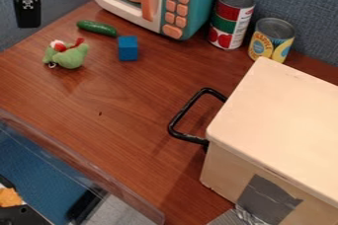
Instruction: Opened the drawer
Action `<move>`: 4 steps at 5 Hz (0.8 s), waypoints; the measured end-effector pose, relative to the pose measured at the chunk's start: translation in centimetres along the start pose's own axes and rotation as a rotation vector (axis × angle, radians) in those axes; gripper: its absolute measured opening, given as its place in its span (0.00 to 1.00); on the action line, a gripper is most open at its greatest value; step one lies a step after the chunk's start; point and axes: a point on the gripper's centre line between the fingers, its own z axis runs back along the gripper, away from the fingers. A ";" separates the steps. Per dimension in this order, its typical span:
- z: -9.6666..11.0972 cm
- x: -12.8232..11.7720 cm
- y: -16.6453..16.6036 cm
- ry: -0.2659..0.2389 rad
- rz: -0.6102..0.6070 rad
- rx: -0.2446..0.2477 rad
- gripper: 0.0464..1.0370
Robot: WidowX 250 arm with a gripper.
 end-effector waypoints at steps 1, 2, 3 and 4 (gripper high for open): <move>-1.0 0.1 -0.2 0.005 0.005 -0.031 0.96; -2.2 2.7 -2.4 -0.022 0.010 -0.063 0.96; -2.4 4.9 -4.3 -0.063 0.028 -0.090 0.96; -2.2 7.9 -6.8 -0.122 0.043 -0.103 0.96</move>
